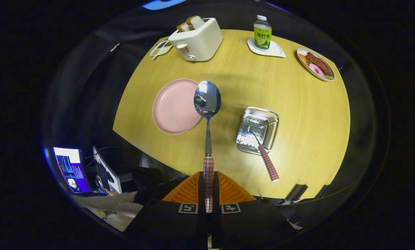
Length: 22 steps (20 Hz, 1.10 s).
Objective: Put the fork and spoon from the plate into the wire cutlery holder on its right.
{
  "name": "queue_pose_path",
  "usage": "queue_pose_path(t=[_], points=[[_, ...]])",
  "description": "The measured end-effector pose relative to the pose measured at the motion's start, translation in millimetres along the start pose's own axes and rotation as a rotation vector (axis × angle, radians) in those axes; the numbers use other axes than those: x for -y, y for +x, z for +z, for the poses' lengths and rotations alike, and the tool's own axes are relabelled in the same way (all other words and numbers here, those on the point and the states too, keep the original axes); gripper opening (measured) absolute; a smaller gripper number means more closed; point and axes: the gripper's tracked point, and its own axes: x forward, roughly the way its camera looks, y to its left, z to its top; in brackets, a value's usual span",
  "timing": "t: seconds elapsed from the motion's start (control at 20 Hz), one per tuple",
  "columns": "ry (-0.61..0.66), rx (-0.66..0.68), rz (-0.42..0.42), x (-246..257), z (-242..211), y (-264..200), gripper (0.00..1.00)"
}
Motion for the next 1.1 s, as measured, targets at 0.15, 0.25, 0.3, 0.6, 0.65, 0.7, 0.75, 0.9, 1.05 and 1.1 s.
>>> queue_pose_path(t=[0.15,0.25,0.3,0.6,0.65,0.7,0.75,0.9,1.05,1.1], points=[[-0.032,-0.08,-0.015,26,-6,-20,0.1],[-0.052,-0.145,-0.01,39,-10,-29,0.1],[-0.063,-0.186,-0.007,45,-13,-31,0.1],[-0.073,-0.431,0.001,76,-21,-16,0.09],[-0.065,-0.465,0.006,77,-21,-13,0.1],[-0.056,-0.504,0.011,77,-21,-9,0.09],[-0.05,-0.547,0.017,79,-22,-7,0.1],[-0.023,-0.621,0.018,84,-18,3,0.09],[0.005,-0.66,0.028,84,-7,11,0.1],[0.005,-0.664,0.027,85,-4,15,0.11]])
